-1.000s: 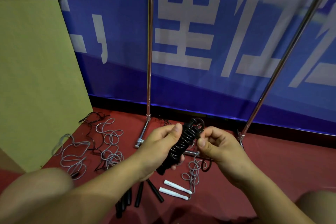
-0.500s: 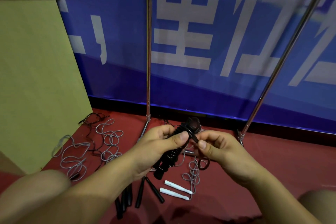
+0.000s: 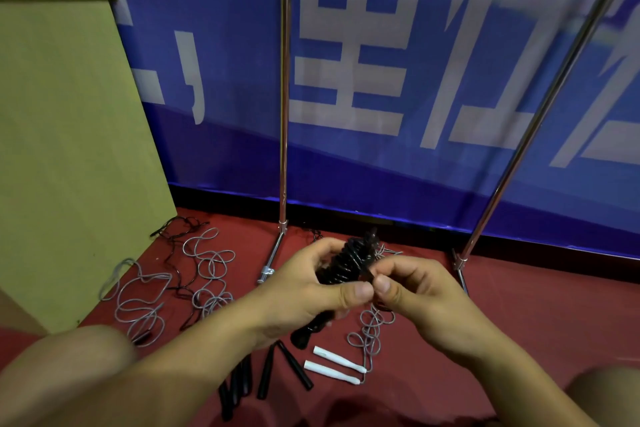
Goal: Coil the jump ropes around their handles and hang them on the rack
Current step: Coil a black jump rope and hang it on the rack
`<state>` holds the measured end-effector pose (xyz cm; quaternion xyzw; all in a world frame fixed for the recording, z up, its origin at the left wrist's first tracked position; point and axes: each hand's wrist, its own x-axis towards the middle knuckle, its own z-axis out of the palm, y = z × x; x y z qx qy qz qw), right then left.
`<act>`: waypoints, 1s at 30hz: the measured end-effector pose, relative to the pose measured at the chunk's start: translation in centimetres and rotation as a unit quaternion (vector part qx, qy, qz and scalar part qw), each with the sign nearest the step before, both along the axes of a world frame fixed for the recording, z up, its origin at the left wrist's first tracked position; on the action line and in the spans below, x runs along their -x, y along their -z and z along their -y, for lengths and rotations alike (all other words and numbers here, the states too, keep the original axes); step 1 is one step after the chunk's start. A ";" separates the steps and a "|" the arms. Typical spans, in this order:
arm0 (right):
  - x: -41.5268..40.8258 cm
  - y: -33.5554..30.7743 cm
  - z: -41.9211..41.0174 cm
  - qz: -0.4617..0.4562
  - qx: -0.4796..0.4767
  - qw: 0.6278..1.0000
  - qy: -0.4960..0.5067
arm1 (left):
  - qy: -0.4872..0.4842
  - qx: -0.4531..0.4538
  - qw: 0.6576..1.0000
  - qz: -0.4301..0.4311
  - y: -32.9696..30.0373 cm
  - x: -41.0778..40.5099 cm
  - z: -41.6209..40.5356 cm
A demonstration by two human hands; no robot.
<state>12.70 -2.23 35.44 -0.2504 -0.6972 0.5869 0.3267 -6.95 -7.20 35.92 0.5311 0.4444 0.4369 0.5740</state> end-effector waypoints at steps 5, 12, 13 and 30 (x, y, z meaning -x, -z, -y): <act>-0.2 -0.4 -0.1 0.018 0.005 1.000 0.002 | -0.059 0.042 0.995 0.074 0.2 0.0 -0.1; -0.1 0.0 -0.3 0.039 -0.022 0.998 0.041 | -0.057 0.044 0.995 0.063 0.5 0.4 -0.2; -0.1 -0.1 -0.3 0.037 -0.026 0.998 0.047 | -0.053 0.047 0.995 0.074 0.4 0.3 -0.1; 0.5 0.5 0.7 0.018 -0.074 0.989 0.124 | -0.045 0.043 0.995 0.073 0.7 0.2 -0.2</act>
